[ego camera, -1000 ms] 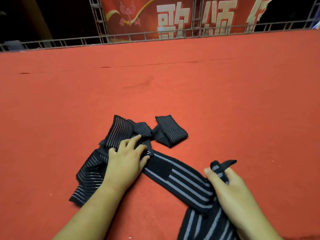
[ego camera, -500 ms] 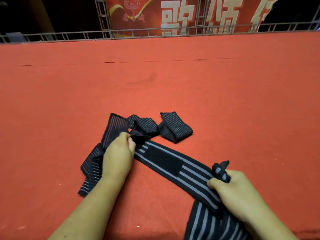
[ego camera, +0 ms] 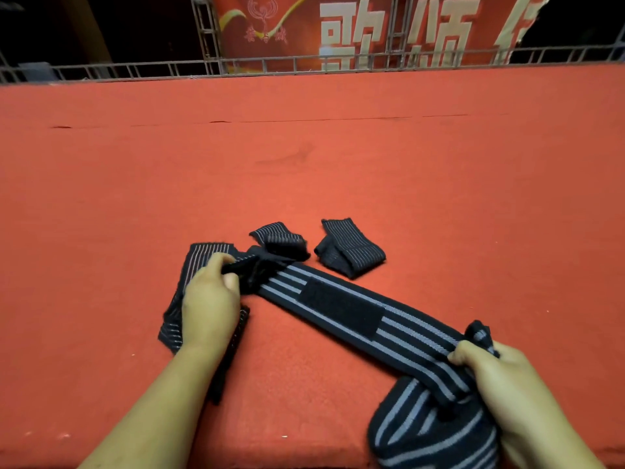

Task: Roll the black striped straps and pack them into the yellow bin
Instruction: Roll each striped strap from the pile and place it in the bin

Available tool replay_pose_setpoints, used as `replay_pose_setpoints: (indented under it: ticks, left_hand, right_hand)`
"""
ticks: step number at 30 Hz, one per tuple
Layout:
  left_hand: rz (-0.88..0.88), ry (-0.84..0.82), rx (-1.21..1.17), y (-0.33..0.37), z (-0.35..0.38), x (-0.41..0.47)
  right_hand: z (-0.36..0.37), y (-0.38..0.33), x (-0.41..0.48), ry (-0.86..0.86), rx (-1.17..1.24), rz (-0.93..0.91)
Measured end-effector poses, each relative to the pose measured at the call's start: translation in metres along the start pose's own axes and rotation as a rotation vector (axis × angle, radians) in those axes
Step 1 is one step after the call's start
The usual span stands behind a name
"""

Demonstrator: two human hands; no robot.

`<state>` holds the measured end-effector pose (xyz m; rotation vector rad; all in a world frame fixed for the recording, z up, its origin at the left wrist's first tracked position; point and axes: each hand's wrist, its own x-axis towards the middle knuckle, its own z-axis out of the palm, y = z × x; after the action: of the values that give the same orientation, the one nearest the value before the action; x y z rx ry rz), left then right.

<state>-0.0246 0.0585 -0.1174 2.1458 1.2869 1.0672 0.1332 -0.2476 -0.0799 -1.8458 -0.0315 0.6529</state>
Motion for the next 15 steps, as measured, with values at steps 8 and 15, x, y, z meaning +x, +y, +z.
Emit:
replay_pose_setpoints:
  ticks: [8, 15]
  left_hand:
    - [0.164, 0.033, 0.28, 0.006, -0.007, 0.001]
    - [0.368, -0.574, 0.106, 0.058, 0.036, -0.029]
  right_hand:
    - [0.014, -0.012, -0.006, -0.064, -0.121, -0.048]
    - [0.024, -0.026, -0.013, -0.142, -0.201, -0.16]
